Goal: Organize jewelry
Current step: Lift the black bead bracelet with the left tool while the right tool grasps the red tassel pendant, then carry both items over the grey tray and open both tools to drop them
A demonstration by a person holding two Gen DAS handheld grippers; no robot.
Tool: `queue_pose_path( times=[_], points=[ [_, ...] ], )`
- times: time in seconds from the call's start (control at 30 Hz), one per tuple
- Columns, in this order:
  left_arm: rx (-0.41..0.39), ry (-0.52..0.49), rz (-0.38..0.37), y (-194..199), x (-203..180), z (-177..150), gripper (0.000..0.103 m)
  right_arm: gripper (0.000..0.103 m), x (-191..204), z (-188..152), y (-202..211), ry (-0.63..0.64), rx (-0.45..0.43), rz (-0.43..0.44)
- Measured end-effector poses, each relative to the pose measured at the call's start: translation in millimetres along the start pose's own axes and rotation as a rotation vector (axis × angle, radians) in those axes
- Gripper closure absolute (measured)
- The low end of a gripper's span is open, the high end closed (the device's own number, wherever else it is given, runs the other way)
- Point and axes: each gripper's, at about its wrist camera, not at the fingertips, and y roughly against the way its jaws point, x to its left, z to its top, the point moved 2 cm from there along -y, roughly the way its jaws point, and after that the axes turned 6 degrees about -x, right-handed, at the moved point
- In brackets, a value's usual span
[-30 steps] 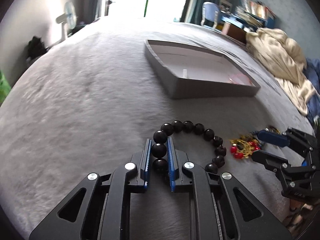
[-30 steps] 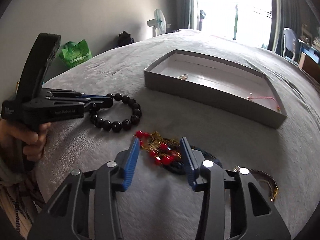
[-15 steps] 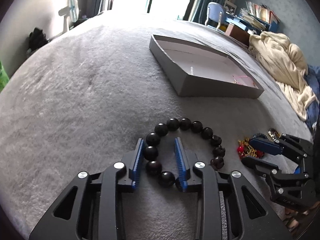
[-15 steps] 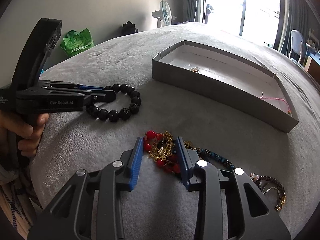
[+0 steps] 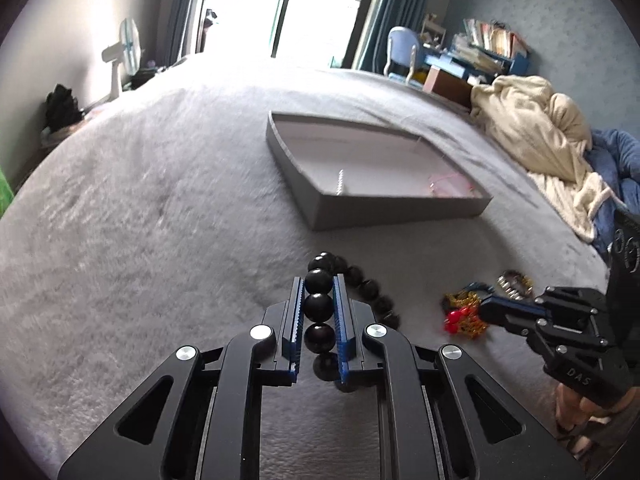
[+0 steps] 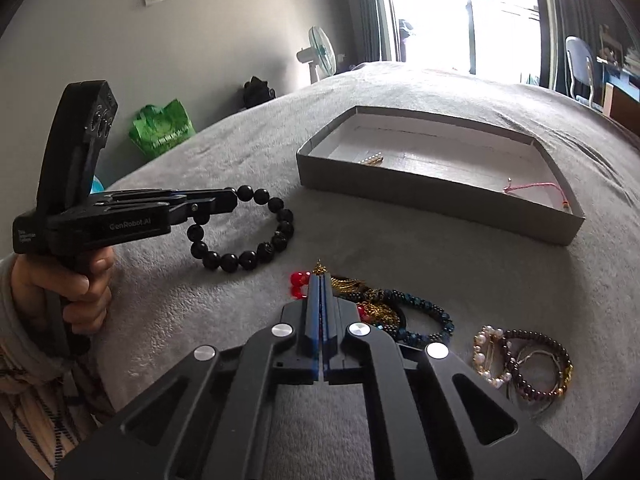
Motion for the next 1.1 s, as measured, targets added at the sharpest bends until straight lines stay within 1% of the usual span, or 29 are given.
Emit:
queue_pose_path(
  times=[0.27,0.53,0.67,0.83,1.1],
  points=[
    [-0.044,-0.023,-0.026,13.6,-15.6,17.5,0.088,0.103,-15.4,17.7,29.6,-0.035,-0.078,-0.025],
    [-0.093,-0.061,-0.054,30.0,-33.7,40.8,0.088,0.103,-38.6,30.1,50.5,-0.064,-0.129,-0.073],
    [-0.114,-0.071,-0.065,35.3,-41.0,54.1,0.088,0.103,-49.5,41.9,58.1,-0.078,-0.157,-0.091],
    [-0.128,-0.080,-0.072,37.6,-47.1,63.8,0.088,0.103,-59.4,54.5,69.4,-0.087,-0.190,-0.102],
    [-0.137,-0.098,-0.082,36.2,-54.5,72.6,0.088,0.103,-75.1,62.2,77.4,-0.119,-0.209,-0.113]
  ],
)
